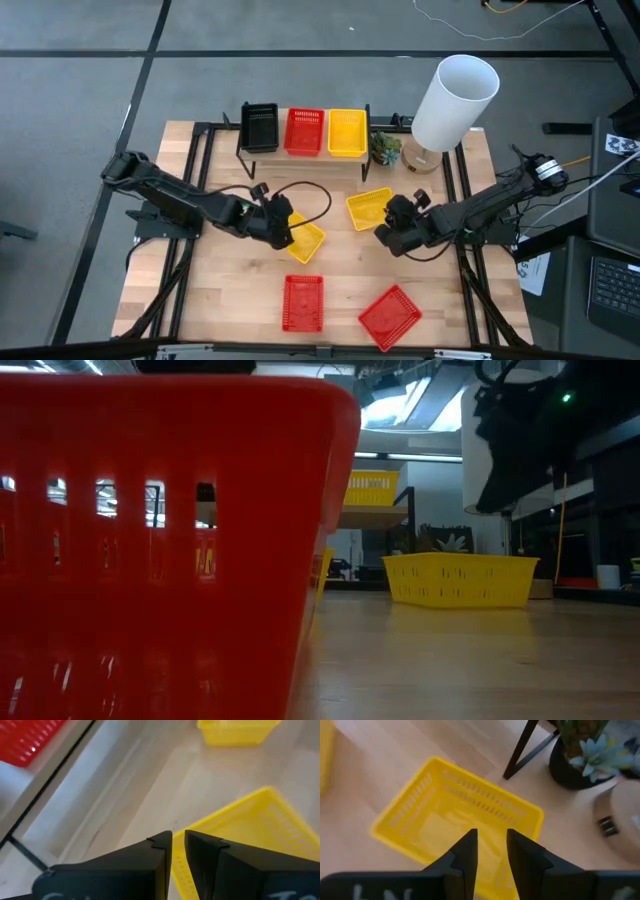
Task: Stack baskets on shelf by color
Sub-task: Stack the right yellow bin on the other yellow bin on the shelf
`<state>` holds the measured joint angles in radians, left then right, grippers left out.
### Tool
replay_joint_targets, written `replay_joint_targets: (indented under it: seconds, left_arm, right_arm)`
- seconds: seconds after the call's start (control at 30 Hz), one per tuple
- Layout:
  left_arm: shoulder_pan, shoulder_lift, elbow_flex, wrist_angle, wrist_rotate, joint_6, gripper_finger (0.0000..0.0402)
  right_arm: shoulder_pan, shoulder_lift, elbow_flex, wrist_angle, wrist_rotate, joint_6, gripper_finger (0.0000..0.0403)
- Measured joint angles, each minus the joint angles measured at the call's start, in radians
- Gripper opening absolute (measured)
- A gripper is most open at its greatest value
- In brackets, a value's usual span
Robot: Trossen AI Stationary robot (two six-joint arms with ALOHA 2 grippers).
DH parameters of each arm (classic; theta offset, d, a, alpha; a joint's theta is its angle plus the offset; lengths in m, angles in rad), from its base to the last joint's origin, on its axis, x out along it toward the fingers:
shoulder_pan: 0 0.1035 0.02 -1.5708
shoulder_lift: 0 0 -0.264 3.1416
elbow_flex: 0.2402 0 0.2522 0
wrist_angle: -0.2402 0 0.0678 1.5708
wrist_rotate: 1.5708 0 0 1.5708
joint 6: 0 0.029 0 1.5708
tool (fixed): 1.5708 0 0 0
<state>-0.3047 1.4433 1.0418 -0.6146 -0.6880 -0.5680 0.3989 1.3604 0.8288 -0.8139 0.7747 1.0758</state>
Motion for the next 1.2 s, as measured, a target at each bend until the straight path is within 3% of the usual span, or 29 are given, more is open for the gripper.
replay_joint_targets:
  seconds: [0.13,0.43,0.53,0.67,0.77,0.93,1.03,1.2]
  left_arm:
    - [-0.030,-0.027,0.000,-0.003,-0.004,-0.006,0.0044]
    - [-0.064,-0.024,0.000,-0.003,-0.027,-0.006,0.0044]
    - [-0.062,-0.024,0.000,-0.003,-0.029,-0.006,0.0044]
    - [-0.062,-0.024,0.000,-0.003,-0.028,-0.007,0.0044]
    - [-0.071,-0.024,0.000,-0.003,-0.028,-0.007,0.0044]
    - [-0.086,-0.024,0.000,-0.003,-0.027,-0.007,0.0044]
    - [-0.090,-0.024,0.000,-0.003,-0.028,-0.007,0.0044]
    - [-0.090,-0.024,0.000,-0.003,-0.028,-0.006,0.0044]
  right_arm:
    - [-0.067,0.061,0.000,0.040,-0.045,-0.134,0.0103]
    - [-0.144,0.202,0.045,0.273,-0.432,-0.200,0.0103]
    - [-0.143,0.211,0.108,0.387,-0.499,-0.294,0.0103]
    - [-0.139,0.211,0.208,0.385,-0.470,-0.454,0.0103]
    - [-0.127,0.211,0.273,0.206,-0.350,-0.476,0.0103]
    - [-0.114,0.211,0.291,-0.207,-0.120,-0.227,0.0103]
    - [-0.148,0.211,0.256,-0.353,-0.137,-0.044,0.0103]
    - [-0.195,0.211,0.150,-0.336,-0.232,-0.010,0.0103]
